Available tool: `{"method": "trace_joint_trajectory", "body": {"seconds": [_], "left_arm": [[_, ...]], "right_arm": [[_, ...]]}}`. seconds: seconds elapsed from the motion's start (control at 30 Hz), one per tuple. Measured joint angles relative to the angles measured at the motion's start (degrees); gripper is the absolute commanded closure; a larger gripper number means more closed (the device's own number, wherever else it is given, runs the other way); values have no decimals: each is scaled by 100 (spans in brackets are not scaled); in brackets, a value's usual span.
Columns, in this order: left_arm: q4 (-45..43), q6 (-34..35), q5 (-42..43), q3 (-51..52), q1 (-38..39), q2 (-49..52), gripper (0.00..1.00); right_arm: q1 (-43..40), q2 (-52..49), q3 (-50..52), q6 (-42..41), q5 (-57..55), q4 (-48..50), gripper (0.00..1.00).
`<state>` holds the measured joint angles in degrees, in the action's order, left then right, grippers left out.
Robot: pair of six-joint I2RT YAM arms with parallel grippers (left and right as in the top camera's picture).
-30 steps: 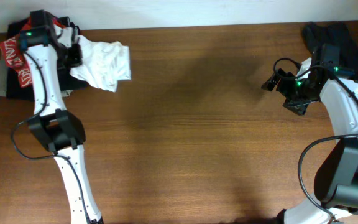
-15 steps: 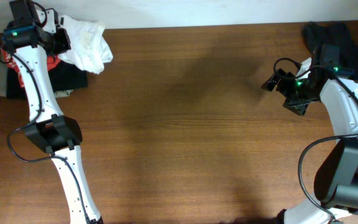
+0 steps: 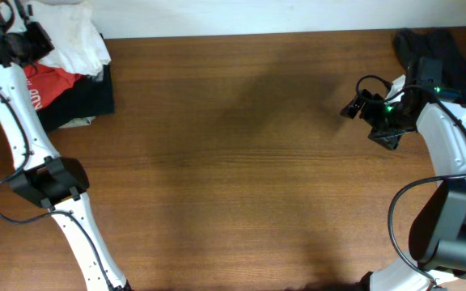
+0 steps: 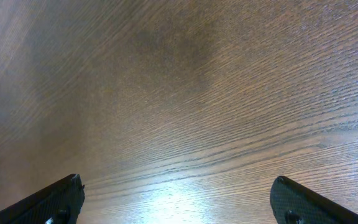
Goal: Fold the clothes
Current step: 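Carry the bundle with the left gripper onto the top-left clothes stack, then release the shirt on the stack and pull the left gripper back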
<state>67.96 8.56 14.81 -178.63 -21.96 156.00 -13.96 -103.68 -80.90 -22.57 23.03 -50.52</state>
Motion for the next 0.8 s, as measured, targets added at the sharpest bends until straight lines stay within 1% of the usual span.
{"method": "trace_joint_trajectory", "body": {"seconds": [0.23,0.43,0.57,0.63,0.67,0.7,0.73,0.77,0.8], "left_arm": [[-96,184,-37,0,-184,-44,99],[-181,188,-623,120,-341,-90,99],[-435,181,-859,422,-393,-111,99],[-575,184,-964,656,-422,-122,98],[-688,184,-1008,789,-437,-129,89],[-745,184,-1064,896,-450,-129,75],[-850,212,-1123,1054,-468,-136,67],[-940,190,-1202,1191,-483,-142,66],[-992,212,-1276,1327,-503,-142,62]], "right_arm": [[0,0,0,0,0,0,1],[0,0,0,0,0,0,1],[0,0,0,0,0,0,1],[0,0,0,0,0,0,1],[0,0,0,0,0,0,1],[0,0,0,0,0,0,1],[0,0,0,0,0,0,1],[0,0,0,2,0,2,1],[0,0,0,0,0,0,1]]}}
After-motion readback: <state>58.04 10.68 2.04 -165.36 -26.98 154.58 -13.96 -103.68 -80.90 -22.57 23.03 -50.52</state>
